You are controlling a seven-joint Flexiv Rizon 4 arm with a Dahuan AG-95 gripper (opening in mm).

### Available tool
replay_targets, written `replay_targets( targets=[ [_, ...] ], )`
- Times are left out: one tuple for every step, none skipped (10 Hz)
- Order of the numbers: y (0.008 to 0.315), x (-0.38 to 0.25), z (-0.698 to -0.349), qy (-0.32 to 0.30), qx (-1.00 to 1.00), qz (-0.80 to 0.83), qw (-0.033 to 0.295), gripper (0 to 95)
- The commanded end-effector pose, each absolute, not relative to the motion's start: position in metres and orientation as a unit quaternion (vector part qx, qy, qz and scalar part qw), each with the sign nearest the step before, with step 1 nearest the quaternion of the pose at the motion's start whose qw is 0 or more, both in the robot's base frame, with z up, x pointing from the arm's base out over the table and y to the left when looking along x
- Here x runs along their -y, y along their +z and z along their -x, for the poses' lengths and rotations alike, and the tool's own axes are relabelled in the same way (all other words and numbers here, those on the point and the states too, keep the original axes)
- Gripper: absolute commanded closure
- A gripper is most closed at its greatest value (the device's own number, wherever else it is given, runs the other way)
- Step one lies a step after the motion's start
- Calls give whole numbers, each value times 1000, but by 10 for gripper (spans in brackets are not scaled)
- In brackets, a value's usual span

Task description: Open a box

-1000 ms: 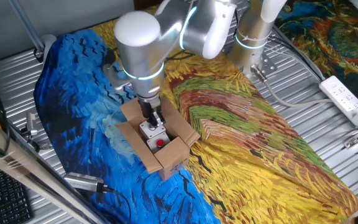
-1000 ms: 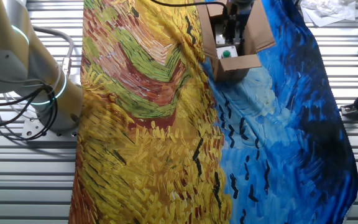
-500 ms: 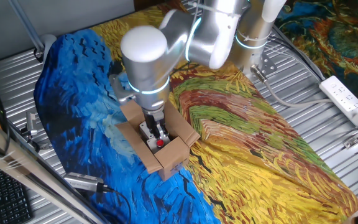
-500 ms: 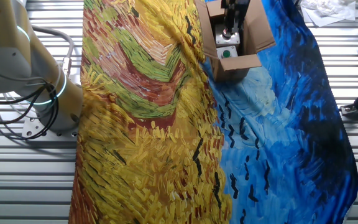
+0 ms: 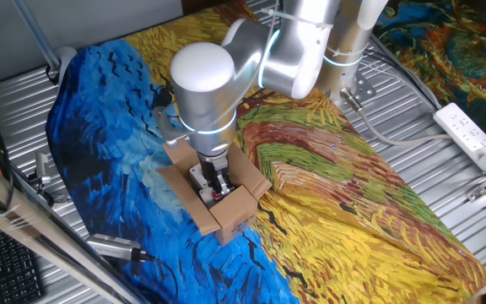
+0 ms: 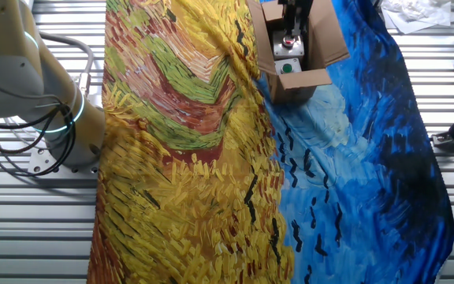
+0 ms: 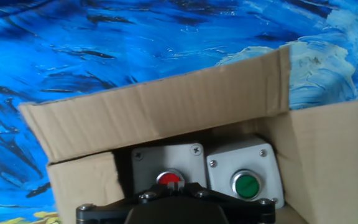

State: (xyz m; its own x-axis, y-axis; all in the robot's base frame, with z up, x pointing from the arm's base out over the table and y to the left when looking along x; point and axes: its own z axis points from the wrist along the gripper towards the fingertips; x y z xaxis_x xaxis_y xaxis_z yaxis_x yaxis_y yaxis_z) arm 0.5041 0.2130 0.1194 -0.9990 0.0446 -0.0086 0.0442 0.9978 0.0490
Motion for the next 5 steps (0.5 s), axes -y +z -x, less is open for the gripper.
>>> replay_targets(
  targets=[
    [122, -214, -502, 30, -999, -22, 5, 950],
    [124, -215, -500, 33, -999, -22, 6, 950],
    [125, -215, -499, 35, -999, -23, 6, 950],
    [126, -216, -497, 36, -999, -23, 7, 950],
    [125, -216, -495, 36, -999, -24, 9, 950]
  ],
)
